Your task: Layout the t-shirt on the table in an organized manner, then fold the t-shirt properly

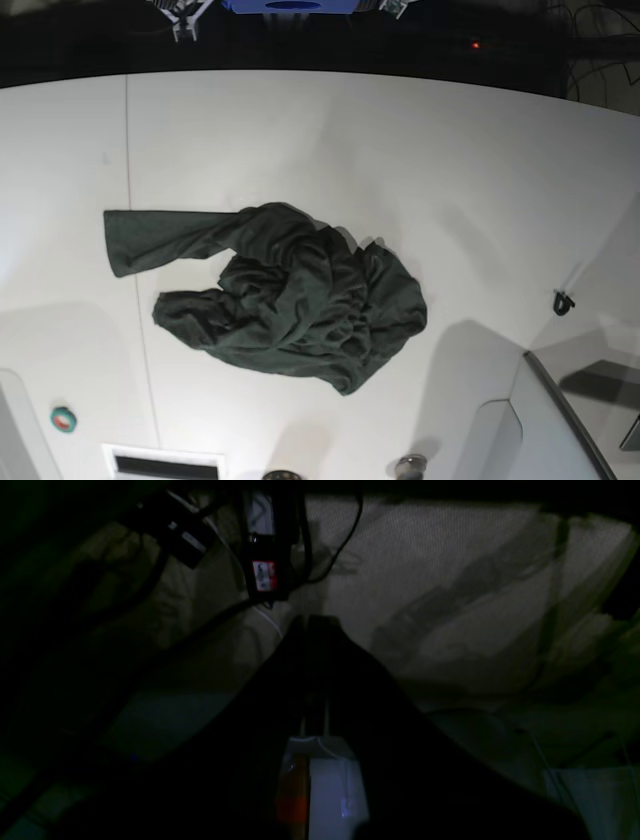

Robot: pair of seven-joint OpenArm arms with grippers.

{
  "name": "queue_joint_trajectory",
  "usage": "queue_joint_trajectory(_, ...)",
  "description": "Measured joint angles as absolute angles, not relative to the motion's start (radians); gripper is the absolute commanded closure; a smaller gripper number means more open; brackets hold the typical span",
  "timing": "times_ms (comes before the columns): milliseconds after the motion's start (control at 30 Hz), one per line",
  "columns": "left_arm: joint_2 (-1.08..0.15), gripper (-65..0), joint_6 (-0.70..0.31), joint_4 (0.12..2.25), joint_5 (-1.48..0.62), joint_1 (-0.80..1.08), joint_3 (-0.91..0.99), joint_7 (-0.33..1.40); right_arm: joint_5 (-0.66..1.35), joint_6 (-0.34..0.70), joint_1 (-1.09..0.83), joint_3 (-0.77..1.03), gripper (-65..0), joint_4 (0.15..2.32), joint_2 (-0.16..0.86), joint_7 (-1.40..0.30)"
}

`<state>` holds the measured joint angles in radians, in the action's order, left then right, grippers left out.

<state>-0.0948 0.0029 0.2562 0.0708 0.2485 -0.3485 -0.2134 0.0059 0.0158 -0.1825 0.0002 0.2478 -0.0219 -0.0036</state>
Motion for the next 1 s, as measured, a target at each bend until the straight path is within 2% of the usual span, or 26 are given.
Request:
queue_joint_trajectory(233, -0.093, 0.0, 0.003, 0.26, 0.07, 0.243, -0.347, -0.213, 0.006, 0.016, -0.182, 0.001, -0.6, 0.253, -0.019, 0.004)
queue_joint_trajectory(400, -0.092, 0.0, 0.003, 0.26, 0.07, 0.241, -0.346, -0.214, 0.006, 0.016, -0.22, 0.0, -0.6, 0.258, -0.019, 0.306)
queue_joint_trajectory(467, -0.092, 0.0, 0.003, 0.262, 0.07, 0.239, -0.346, -0.213, 0.006, 0.016, -0.236, 0.0, -0.6, 0.253, -0.019, 0.337)
queue_joint_trajectory(600, -0.091, 0.0, 0.003, 0.262, 0.051, 0.233, -0.346, -0.213, 0.006, 0.016, -0.237, 0.0, -0.6, 0.249, -0.019, 0.211)
queue_joint_trajectory(733, -0.094, 0.0, 0.003, 0.262, -0.092, 0.231, -0.346, -0.213, 0.007, 0.015, -0.192, 0.0, -0.6, 0.253, -0.02, 0.028)
queue_joint_trajectory(1000, -0.104, 0.0, 0.003, 0.262, -0.133, 0.23, -0.355, -0.213, 0.006, 0.015, -0.206, 0.001, -0.6, 0.25, -0.019, -0.011)
